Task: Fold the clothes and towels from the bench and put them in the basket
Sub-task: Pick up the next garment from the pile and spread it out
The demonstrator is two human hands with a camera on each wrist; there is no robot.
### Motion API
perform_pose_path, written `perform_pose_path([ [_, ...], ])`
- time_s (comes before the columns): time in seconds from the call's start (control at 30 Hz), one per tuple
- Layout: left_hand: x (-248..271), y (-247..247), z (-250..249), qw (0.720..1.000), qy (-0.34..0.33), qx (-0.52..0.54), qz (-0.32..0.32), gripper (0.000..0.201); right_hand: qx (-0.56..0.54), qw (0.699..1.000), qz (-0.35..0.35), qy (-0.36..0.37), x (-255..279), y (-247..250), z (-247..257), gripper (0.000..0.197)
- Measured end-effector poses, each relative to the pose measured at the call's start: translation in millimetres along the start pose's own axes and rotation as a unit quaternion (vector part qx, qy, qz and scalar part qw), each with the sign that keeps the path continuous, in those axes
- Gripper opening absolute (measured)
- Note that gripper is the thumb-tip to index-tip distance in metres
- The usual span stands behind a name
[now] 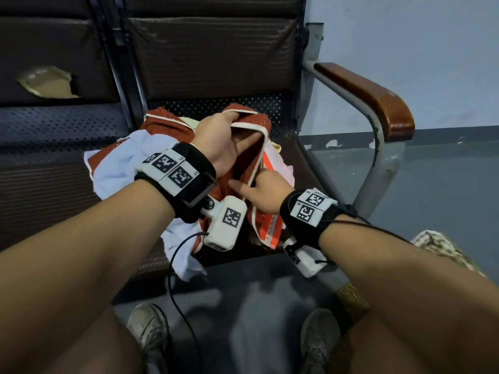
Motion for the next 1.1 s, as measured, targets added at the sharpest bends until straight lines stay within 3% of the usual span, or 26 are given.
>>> perform_pose_path([
  [0.1,-4.6,3.8,-7.5,0.999,-0.032,-0.016,-0.003,0.027,-0.038,0.996,-0.082,-0.019,-9.6,6.2,-1.1,0.032],
  [0.23,-21.7,39.3,-23.3,0.974,-0.122,-0.131,-0.142,0.026,-0.209,0.954,-0.21,-0.041,-18.9,47.6,-18.2,0.021],
  [0.37,-32.9,70.8,-26.6,0.953,-0.139,-0.208,-0.172,0.038,-0.135,0.946,-0.293,0.032,-12.2,72.4,-26.9,0.012],
  [0.5,-33.9,82.5,-29.8,0.948,-0.156,-0.207,-0.186,0.039,0.008,0.982,-0.183,0.04,-8.5,64.0,-39.8,0.013],
  [0.63,-37.1,95.4,-18.2,0.915,-0.134,-0.322,-0.201,0.005,0.055,0.988,-0.137,0.037,-4.8,65.9,-56.4,0.018],
  [0.73,-43.6,103.7,-12.0,0.918,-0.104,-0.325,-0.204,0.025,0.086,0.992,-0.084,0.025,-4.4,64.9,-65.0,0.021],
  [0.83,-46.7,112.5,-17.1,0.908,-0.112,-0.333,-0.229,0.022,0.132,0.991,-0.014,-0.01,-2.8,62.4,-70.1,0.033],
  [0.97,-48.7,129.2,-19.8,0.86,-0.161,-0.401,-0.269,0.035,0.112,0.992,-0.058,-0.016,-4.3,69.2,-72.2,0.034],
  [1.03,-47.0,133.1,-21.9,0.858,-0.165,-0.399,-0.277,0.037,0.081,0.992,-0.092,0.005,-3.9,73.1,-67.3,0.021],
  [1.1,-46.8,132.3,-27.3,0.867,-0.152,-0.395,-0.263,0.033,0.027,0.992,-0.121,0.014,-5.0,78.9,-61.6,0.024],
])
Point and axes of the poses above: each hand's wrist, its own x-axis away from the middle knuckle, its own y-axis out of the back of the hand, z = x × y, the point moved 1 cm from there along -x, towards the middle knuckle, and after that the axes turned 2 degrees about -x, right-handed, at the moved point
